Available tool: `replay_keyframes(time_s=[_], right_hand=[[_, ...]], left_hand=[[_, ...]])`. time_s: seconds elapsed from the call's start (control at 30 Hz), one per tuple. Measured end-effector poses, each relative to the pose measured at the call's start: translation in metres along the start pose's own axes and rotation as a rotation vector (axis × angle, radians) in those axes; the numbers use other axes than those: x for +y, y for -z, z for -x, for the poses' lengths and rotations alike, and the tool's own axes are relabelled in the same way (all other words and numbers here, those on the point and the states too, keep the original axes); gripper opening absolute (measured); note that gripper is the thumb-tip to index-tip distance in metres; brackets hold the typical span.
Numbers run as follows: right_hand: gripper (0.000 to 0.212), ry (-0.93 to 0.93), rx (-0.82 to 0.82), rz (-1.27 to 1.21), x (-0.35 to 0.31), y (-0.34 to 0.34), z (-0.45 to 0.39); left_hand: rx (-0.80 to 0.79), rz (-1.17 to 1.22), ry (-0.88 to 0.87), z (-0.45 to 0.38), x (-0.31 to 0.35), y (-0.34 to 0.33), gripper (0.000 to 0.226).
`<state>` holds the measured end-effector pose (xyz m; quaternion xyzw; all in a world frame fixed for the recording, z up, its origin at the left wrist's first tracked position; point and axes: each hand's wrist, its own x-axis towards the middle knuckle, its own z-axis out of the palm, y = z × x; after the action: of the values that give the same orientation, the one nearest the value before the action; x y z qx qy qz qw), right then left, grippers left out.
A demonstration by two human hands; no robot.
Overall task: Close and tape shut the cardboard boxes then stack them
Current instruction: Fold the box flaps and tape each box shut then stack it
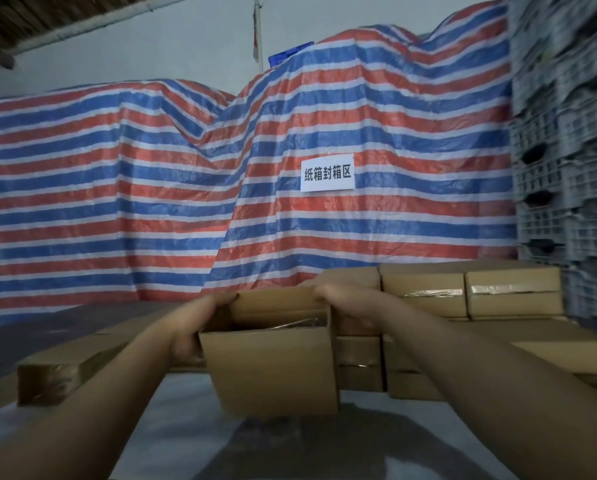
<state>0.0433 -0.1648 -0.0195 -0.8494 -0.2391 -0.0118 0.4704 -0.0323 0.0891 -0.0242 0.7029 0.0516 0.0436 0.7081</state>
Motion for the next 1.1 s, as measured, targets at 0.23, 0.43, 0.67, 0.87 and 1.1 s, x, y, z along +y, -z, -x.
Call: replay_keyframes(time_s=[0.23, 0.43, 0.67, 0.87, 1.1], right_hand=[[0.021, -0.260, 0.101, -0.019, 0.058, 0.089, 0.059], [0.028, -0.375, 0.128, -0.056, 0.090, 0.141, 0.094], [0.034, -0.412, 0.153, -0.370, 0.130, 0.142, 0.108], [0.049, -0.357, 0.269, -0.724, 0.142, 0.123, 0.108], [0.063, -0.290, 0.357, -0.775, 0.139, 0.113, 0.107]], left_hand=[[-0.220, 0.123, 0.115, -0.016, -0.017, -0.112, 0.044], [-0.319, 0.157, 0.133, -0.021, -0.026, -0.172, 0.034], [-0.246, 0.238, 0.121, -0.028, -0.046, -0.200, 0.029], [-0.175, 0.250, 0.113, -0.026, -0.045, -0.204, 0.031], [-0.251, 0.267, 0.008, -0.025, -0.063, -0.197, 0.058]])
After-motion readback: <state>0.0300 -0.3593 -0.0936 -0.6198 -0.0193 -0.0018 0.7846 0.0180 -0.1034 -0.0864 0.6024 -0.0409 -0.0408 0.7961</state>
